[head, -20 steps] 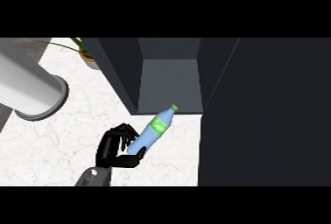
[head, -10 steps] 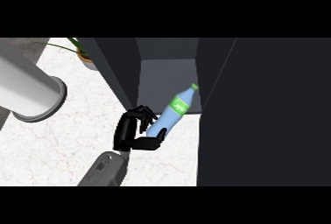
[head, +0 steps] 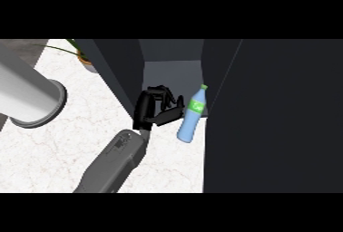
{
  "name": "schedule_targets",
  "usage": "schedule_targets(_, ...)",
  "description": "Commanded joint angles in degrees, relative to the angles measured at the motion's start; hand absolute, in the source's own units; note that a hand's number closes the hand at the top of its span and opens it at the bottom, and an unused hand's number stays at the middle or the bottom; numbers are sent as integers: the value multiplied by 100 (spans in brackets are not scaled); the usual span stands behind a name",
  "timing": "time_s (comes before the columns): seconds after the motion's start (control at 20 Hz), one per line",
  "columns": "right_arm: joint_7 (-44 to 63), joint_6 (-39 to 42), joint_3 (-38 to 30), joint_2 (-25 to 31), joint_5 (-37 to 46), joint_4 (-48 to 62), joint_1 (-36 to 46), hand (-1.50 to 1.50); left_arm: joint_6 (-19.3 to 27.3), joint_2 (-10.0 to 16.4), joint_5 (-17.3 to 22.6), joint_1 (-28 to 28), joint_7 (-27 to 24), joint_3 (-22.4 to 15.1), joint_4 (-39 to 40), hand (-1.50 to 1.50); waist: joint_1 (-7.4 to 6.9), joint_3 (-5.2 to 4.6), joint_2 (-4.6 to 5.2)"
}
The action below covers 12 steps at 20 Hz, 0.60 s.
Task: Pick up the bottled water, place it into the cabinet and close the cabinet
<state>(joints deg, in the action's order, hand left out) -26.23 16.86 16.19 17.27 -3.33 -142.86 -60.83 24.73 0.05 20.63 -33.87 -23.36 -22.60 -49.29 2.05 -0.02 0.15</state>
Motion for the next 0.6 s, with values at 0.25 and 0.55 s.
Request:
schedule_targets(0.25, -200, 376, -380, 157, -716, -342, -254, -150, 452, -5, 920, -1413, 328, 171, 1241, 150, 237, -1, 48)
schedule_targets(0.55, 14, 295, -292, 21, -581, -476, -183, -150, 1118, -5, 687, -1945, 137, 494, 2250, 150, 191, -3, 66)
